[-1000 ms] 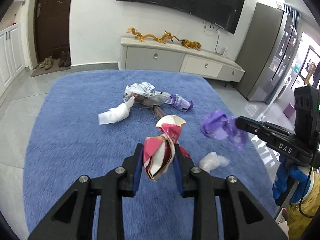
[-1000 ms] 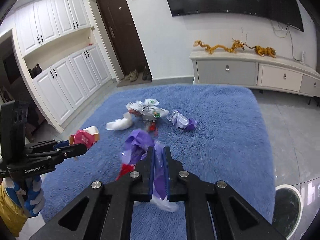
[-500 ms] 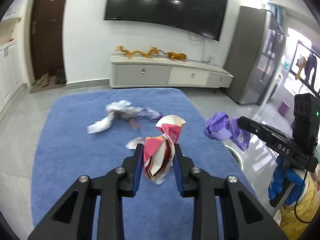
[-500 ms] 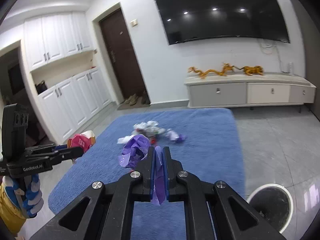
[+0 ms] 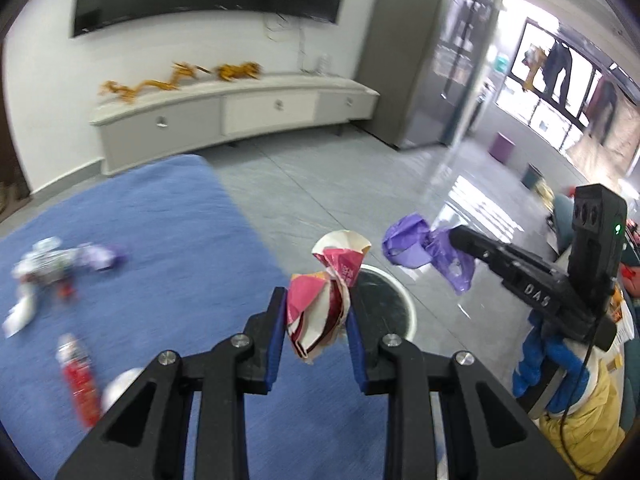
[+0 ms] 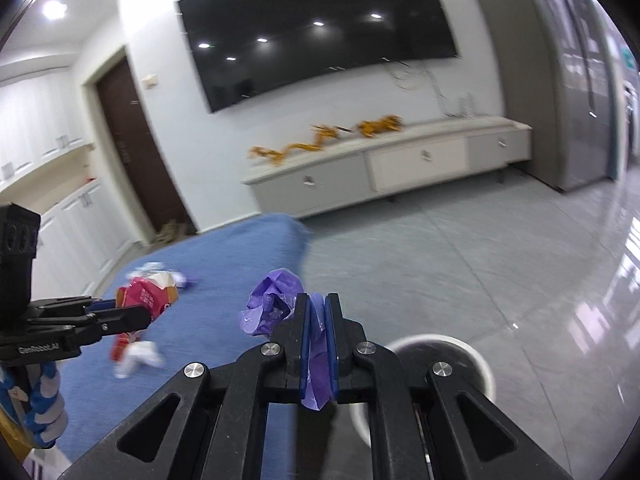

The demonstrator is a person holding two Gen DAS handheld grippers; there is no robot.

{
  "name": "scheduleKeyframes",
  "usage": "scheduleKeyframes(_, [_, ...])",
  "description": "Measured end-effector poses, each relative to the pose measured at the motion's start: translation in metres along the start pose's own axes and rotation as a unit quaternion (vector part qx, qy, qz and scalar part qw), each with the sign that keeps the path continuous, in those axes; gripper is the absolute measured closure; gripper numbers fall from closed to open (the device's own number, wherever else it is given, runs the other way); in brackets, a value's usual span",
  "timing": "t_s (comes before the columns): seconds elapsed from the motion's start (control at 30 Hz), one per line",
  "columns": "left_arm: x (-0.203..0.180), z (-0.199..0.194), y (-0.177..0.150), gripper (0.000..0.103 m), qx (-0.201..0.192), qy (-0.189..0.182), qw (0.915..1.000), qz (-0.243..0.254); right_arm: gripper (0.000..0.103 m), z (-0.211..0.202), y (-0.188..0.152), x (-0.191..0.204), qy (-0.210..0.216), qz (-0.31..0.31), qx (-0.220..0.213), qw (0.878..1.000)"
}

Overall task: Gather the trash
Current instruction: 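Carry both items over the bin and open both tools to drop them, then move both tools back over the remaining trash on the rug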

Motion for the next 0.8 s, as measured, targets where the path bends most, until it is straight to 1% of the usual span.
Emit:
scheduleKeyframes(0.17, [-0.038, 0.072, 0.006, 0.076, 0.037, -0.024, 0.9990, 0.007, 0.095, 0.027, -0.023, -0.053, -0.037, 0.038, 0.034, 0.998])
scheduleKeyframes(0.27, [-0.045, 0.105, 0.007, 0.075, 0.053, -0.036, 0.9980, 0.000, 0.094, 0.046, -0.038, -0.077, -0.050, 0.058, 0.061, 0.995])
scheduleKeyframes(0.33, [-0.048, 0.127, 0.009, 0.069, 0.070, -0.048, 0.9962, -0.015, 0.093, 0.061, -0.048, -0.091, -0.057, 0.071, 0.077, 0.993])
scheduleKeyframes(0.37, [-0.049, 0.138, 0.009, 0.060, 0.079, -0.056, 0.9950, -0.022, 0.090, 0.066, -0.053, -0.098, -0.062, 0.074, 0.085, 0.992])
scheduleKeyframes(0.4, [-0.050, 0.148, 0.009, 0.049, 0.087, -0.059, 0.9941, -0.025, 0.077, 0.069, -0.056, -0.103, -0.067, 0.077, 0.091, 0.991])
scheduleKeyframes(0.43, [-0.051, 0.158, 0.010, 0.046, 0.089, -0.057, 0.9941, -0.027, 0.059, 0.073, -0.060, -0.108, -0.075, 0.080, 0.096, 0.989])
scheduleKeyframes(0.47, [-0.051, 0.165, 0.011, 0.046, 0.092, -0.057, 0.9936, -0.030, 0.051, 0.076, -0.063, -0.113, -0.082, 0.085, 0.099, 0.988])
scheduleKeyframes(0.5, [-0.051, 0.171, 0.011, 0.045, 0.099, -0.062, 0.9925, -0.035, 0.048, 0.079, -0.067, -0.117, -0.085, 0.090, 0.102, 0.987])
scheduleKeyframes(0.57, [-0.054, 0.183, 0.009, 0.045, 0.113, -0.067, 0.9904, -0.044, 0.048, 0.082, -0.071, -0.125, -0.090, 0.094, 0.109, 0.985])
scheduleKeyframes(0.63, [-0.054, 0.184, 0.007, 0.045, 0.116, -0.065, 0.9902, -0.044, 0.048, 0.080, -0.074, -0.127, -0.093, 0.094, 0.114, 0.985])
scheduleKeyframes(0.8, [-0.032, 0.162, 0.003, 0.045, 0.097, -0.030, 0.9938, -0.045, 0.048, 0.083, -0.071, -0.116, -0.091, 0.077, 0.127, 0.985])
Point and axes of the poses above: each gripper's, at about its wrist camera, not at the fingertips, and z roughly the way its jaws point, x to its left, y to its top, the point moved 3 cm from there along z, roughly the way its jaws point, and after that the axes turned 8 degrees about -x, right-handed, at the moved point
